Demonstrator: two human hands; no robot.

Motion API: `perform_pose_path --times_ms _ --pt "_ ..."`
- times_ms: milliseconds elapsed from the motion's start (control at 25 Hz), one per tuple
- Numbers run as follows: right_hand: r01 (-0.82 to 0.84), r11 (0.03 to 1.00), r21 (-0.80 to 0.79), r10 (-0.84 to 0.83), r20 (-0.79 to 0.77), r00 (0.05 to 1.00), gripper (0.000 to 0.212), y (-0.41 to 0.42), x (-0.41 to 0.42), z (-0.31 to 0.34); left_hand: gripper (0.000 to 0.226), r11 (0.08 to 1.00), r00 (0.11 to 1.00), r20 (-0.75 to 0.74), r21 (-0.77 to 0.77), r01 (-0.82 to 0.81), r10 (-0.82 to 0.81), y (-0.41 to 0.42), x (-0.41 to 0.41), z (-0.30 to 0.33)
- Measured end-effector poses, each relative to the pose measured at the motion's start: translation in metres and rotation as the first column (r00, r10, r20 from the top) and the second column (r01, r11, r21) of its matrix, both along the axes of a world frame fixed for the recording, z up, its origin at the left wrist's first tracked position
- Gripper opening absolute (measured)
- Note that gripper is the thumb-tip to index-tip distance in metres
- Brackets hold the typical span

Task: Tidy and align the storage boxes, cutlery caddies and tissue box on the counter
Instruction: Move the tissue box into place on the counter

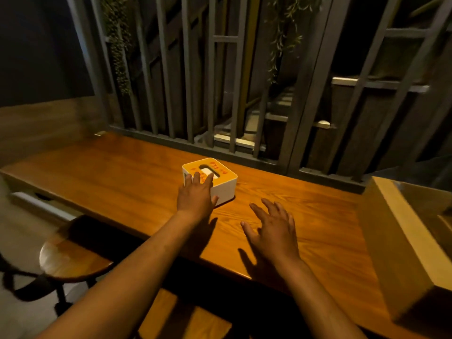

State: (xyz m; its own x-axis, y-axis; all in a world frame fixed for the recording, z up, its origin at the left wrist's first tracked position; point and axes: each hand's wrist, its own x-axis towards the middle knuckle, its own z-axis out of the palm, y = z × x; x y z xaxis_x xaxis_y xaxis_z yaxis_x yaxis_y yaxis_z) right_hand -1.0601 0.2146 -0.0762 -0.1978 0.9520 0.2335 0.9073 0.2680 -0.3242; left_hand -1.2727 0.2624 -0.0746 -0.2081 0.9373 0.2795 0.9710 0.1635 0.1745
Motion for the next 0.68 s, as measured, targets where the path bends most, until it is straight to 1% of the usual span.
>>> perform_pose_path --times_ms 120,240,400,560,680 --pt "0.045 0.999 -0.022 -0.045 0.013 0.999 0.06 0.009 -0.006 -0.003 0.068 0.997 1.0 0.004 -0.074 0.019 -0.019 0.027 -0.012 -0.006" --pt "0.099 0.995 -0.008 -0.099 0.001 0.995 0.06 0.015 0.001 -0.01 0.063 0.997 0.998 0.028 -0.032 0.064 -0.063 0.024 -0.005 -0.02" --pt "0.184 0.983 -0.009 -0.184 -0.086 0.979 0.059 0.018 0.015 -0.013 0.06 0.985 0.985 0.01 -0.002 0.172 -0.172 0.001 0.013 -0.021" --pt "0.2 0.98 0.008 -0.196 -0.16 0.967 0.06 0.011 0.033 -0.004 0.062 0.951 0.951 0.038 -0.036 0.307 -0.306 -0.035 0.05 -0.014" --pt "0.194 0.981 0.016 -0.185 -0.239 0.953 0.057 -0.003 0.057 0.0 0.059 0.928 0.929 0.032 -0.043 0.37 -0.369 -0.068 0.093 -0.008"
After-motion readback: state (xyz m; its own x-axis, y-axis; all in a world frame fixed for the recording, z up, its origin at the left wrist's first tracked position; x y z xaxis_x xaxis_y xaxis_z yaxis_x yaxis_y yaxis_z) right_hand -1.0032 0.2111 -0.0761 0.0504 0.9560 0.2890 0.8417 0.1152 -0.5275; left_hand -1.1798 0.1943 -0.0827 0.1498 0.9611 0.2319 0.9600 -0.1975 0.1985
